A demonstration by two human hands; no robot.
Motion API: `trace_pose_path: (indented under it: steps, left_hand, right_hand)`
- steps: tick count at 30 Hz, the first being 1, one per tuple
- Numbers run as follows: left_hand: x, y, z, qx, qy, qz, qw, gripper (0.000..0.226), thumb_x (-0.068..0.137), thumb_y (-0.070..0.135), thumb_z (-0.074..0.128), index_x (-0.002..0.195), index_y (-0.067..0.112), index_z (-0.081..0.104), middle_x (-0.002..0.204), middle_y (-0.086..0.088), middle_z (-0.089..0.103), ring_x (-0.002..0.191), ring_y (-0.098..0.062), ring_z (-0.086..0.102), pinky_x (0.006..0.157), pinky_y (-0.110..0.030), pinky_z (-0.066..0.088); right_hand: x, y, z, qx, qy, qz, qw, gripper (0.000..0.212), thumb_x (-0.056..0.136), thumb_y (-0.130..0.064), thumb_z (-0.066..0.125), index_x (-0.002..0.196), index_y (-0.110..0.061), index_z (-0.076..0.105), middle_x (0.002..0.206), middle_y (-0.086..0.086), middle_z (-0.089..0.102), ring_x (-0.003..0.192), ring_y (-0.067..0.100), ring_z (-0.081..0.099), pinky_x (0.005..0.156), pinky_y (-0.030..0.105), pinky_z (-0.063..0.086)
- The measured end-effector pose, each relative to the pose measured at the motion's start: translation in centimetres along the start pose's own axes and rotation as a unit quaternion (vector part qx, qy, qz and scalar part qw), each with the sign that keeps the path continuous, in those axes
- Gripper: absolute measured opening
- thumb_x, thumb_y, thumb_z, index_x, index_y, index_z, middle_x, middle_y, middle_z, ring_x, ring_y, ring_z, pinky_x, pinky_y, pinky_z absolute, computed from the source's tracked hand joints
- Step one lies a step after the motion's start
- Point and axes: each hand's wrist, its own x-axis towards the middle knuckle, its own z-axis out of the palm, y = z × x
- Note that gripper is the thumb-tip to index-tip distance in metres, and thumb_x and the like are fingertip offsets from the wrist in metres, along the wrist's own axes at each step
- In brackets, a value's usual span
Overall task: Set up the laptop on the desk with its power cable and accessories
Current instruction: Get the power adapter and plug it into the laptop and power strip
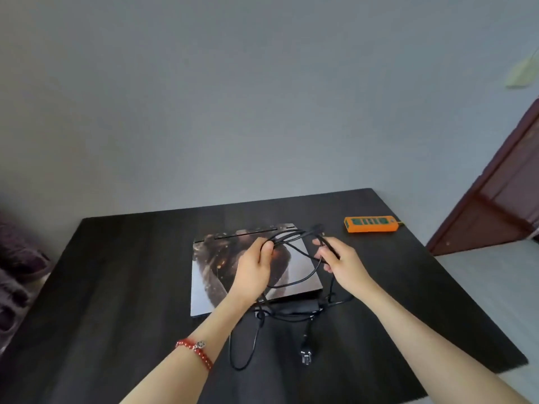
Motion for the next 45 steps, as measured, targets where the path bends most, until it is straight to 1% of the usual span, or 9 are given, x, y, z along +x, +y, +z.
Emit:
trace_pose_path:
  steps: [5, 13, 16, 20, 26, 31, 37, 41, 45]
  left_hand:
    - [-1.7, -3.6, 1.3, -0.028, -0.047, -0.071, 0.996, 0.029, 0.1, 0.018, 0.034, 0.074, 0.009, 0.045, 0.06, 0.003, 0.039, 0.062, -0.021, 0.036, 0.062, -0.036, 0.032]
    - [-0.9, -4.3, 3.2, 0.048, -0.001, -0.064, 0.997, 0.026, 0.099, 0.022, 0.035, 0.104, 0.005, 0.055, 0.08, -0.011, 0.062, 0.07, -0.024, 0.053, 0.063, -0.026, 0.036]
    - [-0.5, -4.6, 4.6, 0.083, -0.018, -0.091, 0.992, 0.025, 0.1, 0.025, 0.033, 0.103, 0.008, 0.052, 0.069, -0.004, 0.058, 0.061, -0.025, 0.051, 0.058, -0.03, 0.034]
    - [-0.7, -5.1, 6.9, 0.108, -0.069, -0.106, 0.986, 0.02, 0.099, 0.024, 0.034, 0.096, 0.01, 0.047, 0.057, 0.005, 0.047, 0.048, -0.013, 0.04, 0.05, -0.028, 0.024]
    - [0.6, -5.6, 11.1, 0.137, -0.128, -0.132, 0.973, 0.021, 0.099, 0.02, 0.038, 0.101, 0.001, 0.048, 0.072, -0.011, 0.052, 0.067, -0.035, 0.051, 0.059, -0.037, 0.035]
    - [2.3, -6.0, 14.3, 0.188, -0.166, -0.148, 0.957, 0.019, 0.098, 0.021, 0.038, 0.097, 0.005, 0.048, 0.09, -0.019, 0.06, 0.08, -0.035, 0.056, 0.068, -0.04, 0.041]
    - [3.8, -7.8, 14.9, 0.274, -0.266, -0.145, 0.913, 0.057, 0.096, 0.044, 0.033, 0.145, 0.023, 0.013, 0.143, -0.008, 0.037, 0.133, -0.029, 0.032, 0.111, -0.051, 0.023]
    - [5.0, -10.1, 13.6, 0.301, -0.324, -0.185, 0.878, 0.055, 0.095, 0.05, 0.019, 0.145, 0.036, -0.001, 0.15, -0.004, 0.029, 0.136, -0.032, 0.027, 0.109, -0.062, 0.017]
    - [3.9, -11.7, 12.9, 0.25, -0.365, -0.196, 0.875, 0.056, 0.095, 0.051, 0.019, 0.143, 0.039, -0.007, 0.154, -0.003, 0.017, 0.142, -0.032, 0.006, 0.109, -0.065, 0.01]
  right_hand:
    - [-1.1, 2.8, 1.7, -0.022, -0.036, 0.039, 0.998, 0.023, 0.095, -0.008, 0.044, 0.114, -0.012, 0.056, 0.09, 0.003, 0.062, 0.077, 0.015, 0.052, 0.074, 0.03, 0.043]
    - [1.2, 3.1, 2.8, 0.052, -0.034, 0.068, 0.996, 0.027, 0.096, -0.028, 0.042, 0.118, -0.019, 0.055, 0.12, -0.003, 0.058, 0.116, 0.013, 0.05, 0.097, 0.028, 0.037]
    - [2.4, 3.3, 2.7, 0.016, -0.036, 0.117, 0.992, 0.038, 0.092, -0.048, 0.039, 0.116, -0.022, 0.053, 0.121, -0.005, 0.055, 0.118, 0.017, 0.047, 0.105, 0.041, 0.034]
    - [4.1, 3.9, 2.4, -0.128, 0.01, 0.128, 0.983, 0.034, 0.088, -0.056, 0.036, 0.077, -0.028, 0.052, 0.099, 0.0, 0.063, 0.099, 0.024, 0.056, 0.096, 0.049, 0.038]
    - [6.6, 7.5, 1.4, -0.131, 0.007, 0.127, 0.983, 0.038, 0.094, -0.035, 0.038, 0.078, -0.006, 0.057, 0.08, 0.011, 0.064, 0.079, 0.029, 0.06, 0.079, 0.048, 0.05]
    - [8.0, 10.8, 0.8, -0.118, -0.001, 0.136, 0.984, 0.024, 0.097, -0.025, 0.037, 0.079, -0.016, 0.049, 0.078, 0.005, 0.056, 0.079, 0.023, 0.058, 0.065, 0.031, 0.047]
    - [9.5, 11.5, 0.9, -0.213, 0.059, 0.138, 0.966, 0.038, 0.098, -0.023, 0.036, 0.131, -0.005, 0.04, 0.114, 0.013, 0.062, 0.113, 0.029, 0.053, 0.099, 0.045, 0.037]
    - [11.2, 12.4, 1.3, -0.233, -0.031, 0.115, 0.965, 0.053, 0.099, -0.021, 0.033, 0.143, 0.0, 0.012, 0.089, 0.011, 0.069, 0.084, 0.026, 0.066, 0.08, 0.04, 0.051]
    - [13.1, 12.6, 2.6, -0.284, -0.166, 0.134, 0.935, 0.059, 0.099, -0.021, 0.033, 0.145, -0.003, 0.002, 0.098, 0.011, 0.067, 0.089, 0.027, 0.064, 0.08, 0.041, 0.051]
